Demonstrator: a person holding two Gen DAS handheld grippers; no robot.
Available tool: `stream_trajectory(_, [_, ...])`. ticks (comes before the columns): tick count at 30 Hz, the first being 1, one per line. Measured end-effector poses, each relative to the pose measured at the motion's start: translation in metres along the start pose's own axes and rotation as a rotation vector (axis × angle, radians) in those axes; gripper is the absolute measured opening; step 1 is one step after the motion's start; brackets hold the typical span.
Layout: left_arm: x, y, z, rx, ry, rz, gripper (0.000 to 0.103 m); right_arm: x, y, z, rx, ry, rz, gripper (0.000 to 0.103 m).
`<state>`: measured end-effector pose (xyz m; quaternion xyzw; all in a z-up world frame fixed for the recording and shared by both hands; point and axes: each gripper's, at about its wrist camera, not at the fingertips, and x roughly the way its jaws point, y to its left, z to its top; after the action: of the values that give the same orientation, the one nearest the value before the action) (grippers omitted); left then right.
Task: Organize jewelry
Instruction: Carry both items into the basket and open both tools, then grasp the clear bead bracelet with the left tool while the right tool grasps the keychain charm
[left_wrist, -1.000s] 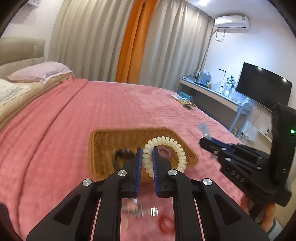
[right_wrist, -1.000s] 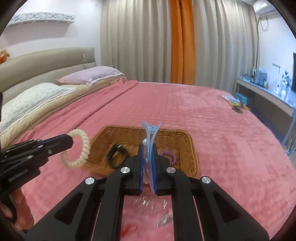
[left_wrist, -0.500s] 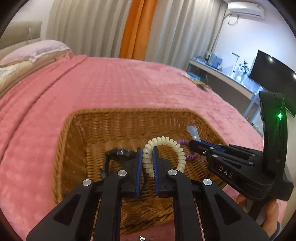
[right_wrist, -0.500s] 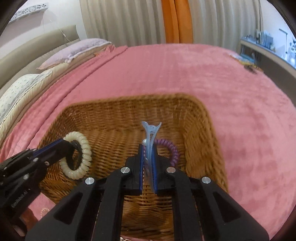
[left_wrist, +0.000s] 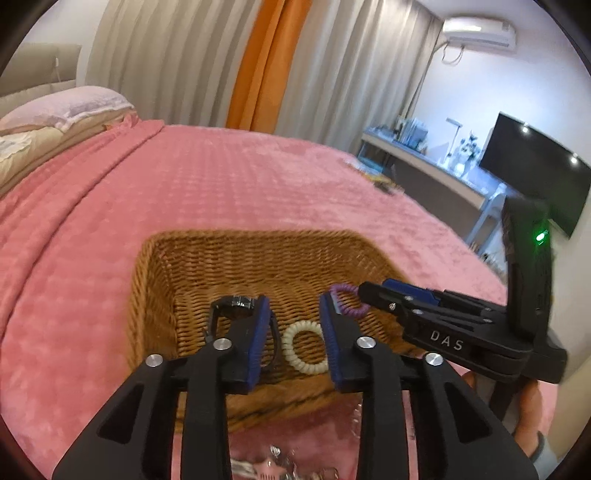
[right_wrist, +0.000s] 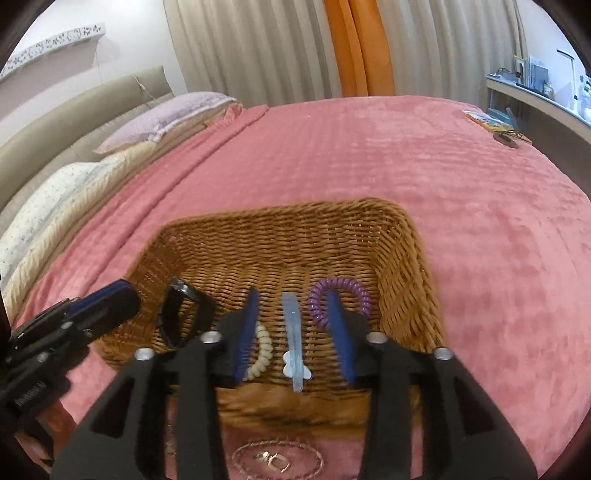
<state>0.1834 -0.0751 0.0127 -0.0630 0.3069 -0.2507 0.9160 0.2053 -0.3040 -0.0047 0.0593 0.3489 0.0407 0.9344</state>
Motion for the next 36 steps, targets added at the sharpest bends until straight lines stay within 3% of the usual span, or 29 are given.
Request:
stream_trajectory(3, [-0.029,0.002,0.0,0.001,-0.043,-0.037,0.046,-0.027,0.003,-0.003,0.0,-0.036,0.022,0.044])
stream_trajectory(9, [-0.081,0.0,-0.012,0.024,-0.088,-0.027,0.049,-0.068,0.014,-0.018,-0.027,-0.072,0.044,0.044])
stream_trajectory(16, [-0.114,0.006,-0.039,0.016,-0.08,0.01,0.049,-0.093,0.027,-0.048,-0.038,-0.058,0.059,0.045])
stream_trajectory(25, [-0.099,0.04,-0.086,-0.082,0.034,0.072,0.049,-0.067,0.04,-0.087,-0.054,0.044,-0.014,0.044])
stream_trajectory(31, [-0.078,0.057,-0.106,-0.087,0.117,0.117,0.049,-0.042,0.03,-0.091,-0.057,0.097,-0.079,0.044])
stream_trajectory(36, [-0.068,0.067,-0.115,-0.127,0.169,0.107,0.047,-0.032,0.036,-0.094,-0.034,0.13,0.008,0.044])
